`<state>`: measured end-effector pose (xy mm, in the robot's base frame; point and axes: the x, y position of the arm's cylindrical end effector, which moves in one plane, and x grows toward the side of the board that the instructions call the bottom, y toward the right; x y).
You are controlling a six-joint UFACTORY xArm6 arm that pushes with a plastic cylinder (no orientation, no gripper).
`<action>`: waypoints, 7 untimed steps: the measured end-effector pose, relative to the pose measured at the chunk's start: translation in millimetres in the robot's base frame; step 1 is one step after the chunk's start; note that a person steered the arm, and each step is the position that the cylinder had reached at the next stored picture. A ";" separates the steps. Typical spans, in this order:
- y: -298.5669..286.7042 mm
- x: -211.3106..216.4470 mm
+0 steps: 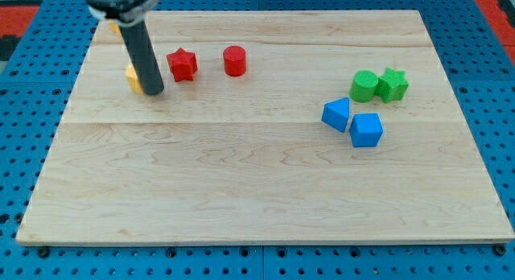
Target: Slide the yellow hexagon closer to the yellow heart
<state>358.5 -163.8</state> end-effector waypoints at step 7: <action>-99.2 -74.3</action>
<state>284.2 -263.0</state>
